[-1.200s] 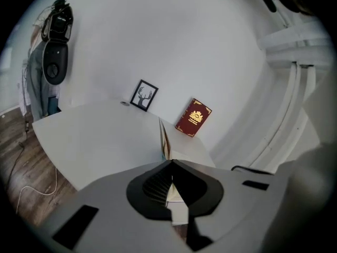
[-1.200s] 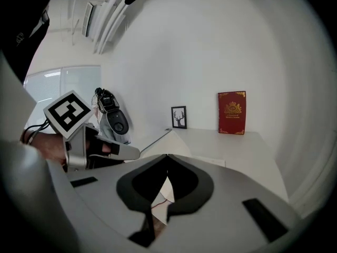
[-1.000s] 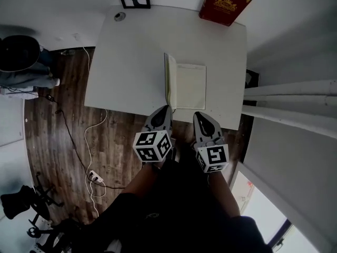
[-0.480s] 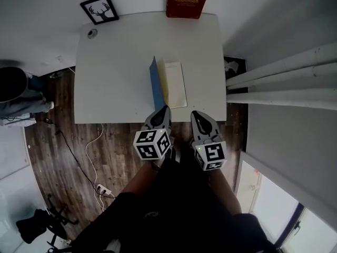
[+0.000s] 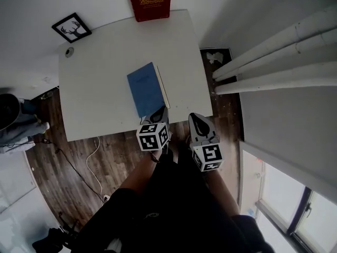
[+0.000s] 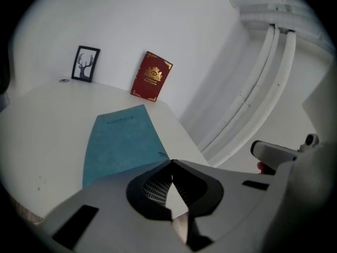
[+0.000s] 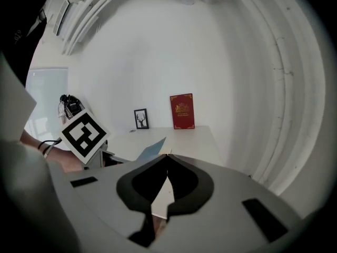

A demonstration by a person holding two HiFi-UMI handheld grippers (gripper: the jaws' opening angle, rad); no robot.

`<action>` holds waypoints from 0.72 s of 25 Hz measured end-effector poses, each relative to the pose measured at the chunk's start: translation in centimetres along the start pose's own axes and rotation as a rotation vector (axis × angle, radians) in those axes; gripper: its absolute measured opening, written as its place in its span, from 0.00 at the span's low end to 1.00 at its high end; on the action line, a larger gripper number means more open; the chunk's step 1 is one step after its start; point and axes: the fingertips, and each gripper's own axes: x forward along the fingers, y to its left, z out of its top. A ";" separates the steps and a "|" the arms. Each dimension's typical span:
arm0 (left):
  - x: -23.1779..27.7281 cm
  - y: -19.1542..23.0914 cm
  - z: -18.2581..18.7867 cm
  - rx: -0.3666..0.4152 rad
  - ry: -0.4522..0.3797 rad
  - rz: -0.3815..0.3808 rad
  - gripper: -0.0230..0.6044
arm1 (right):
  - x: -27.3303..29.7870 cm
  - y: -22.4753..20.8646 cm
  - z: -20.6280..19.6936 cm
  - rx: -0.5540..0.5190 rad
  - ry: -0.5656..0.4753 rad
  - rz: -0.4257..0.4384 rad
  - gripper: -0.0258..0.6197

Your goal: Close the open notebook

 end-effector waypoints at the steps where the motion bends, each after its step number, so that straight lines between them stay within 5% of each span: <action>1: 0.5 0.0 -0.4 0.006 0.013 0.002 0.04 | -0.2 -0.4 -0.3 0.009 0.003 -0.009 0.07; 18: 4.7 1.0 -3.6 0.103 0.143 0.073 0.04 | -2.6 -4.1 -2.7 0.067 0.022 -0.081 0.07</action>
